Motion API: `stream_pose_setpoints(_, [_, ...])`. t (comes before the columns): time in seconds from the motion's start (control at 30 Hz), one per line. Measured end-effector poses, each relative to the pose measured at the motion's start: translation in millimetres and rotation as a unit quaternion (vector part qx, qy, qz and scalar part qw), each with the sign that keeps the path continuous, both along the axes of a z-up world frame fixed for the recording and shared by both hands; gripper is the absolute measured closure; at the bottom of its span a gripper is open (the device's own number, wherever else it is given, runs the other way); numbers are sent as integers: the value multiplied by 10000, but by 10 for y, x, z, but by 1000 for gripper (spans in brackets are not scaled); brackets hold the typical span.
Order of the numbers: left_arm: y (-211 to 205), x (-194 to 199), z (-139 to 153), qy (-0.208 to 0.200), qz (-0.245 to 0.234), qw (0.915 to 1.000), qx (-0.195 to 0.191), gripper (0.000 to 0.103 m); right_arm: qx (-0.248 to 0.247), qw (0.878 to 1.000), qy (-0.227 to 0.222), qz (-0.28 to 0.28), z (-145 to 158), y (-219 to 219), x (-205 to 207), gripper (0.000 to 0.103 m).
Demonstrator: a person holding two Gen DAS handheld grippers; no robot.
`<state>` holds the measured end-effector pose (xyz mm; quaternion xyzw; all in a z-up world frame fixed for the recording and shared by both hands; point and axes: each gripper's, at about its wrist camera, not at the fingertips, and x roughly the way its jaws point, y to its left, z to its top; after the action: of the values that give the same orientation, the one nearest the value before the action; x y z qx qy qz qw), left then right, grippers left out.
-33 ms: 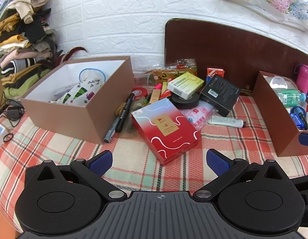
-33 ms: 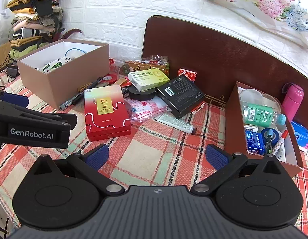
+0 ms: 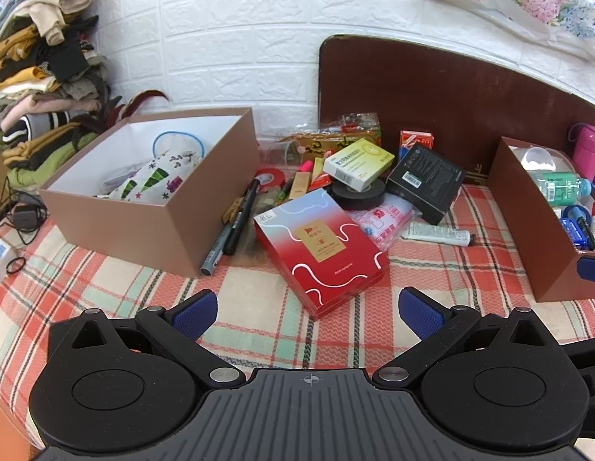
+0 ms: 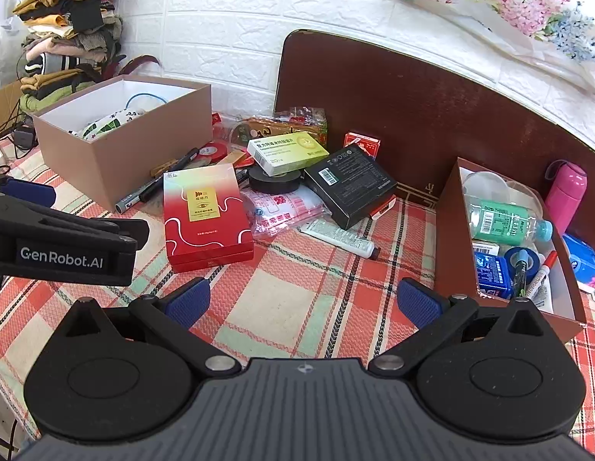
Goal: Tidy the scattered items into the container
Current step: 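Move the left tool toward the red-and-white product box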
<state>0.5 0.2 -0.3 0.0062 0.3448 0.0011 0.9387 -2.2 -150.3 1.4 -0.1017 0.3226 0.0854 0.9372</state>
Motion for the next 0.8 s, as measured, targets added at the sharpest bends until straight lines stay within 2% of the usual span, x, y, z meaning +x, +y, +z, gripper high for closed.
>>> stream_pose_setpoints(0.8, [17,23,-51,22,-49,10000,-32,0,-42,10000,-67,-49,-38,32,8,0])
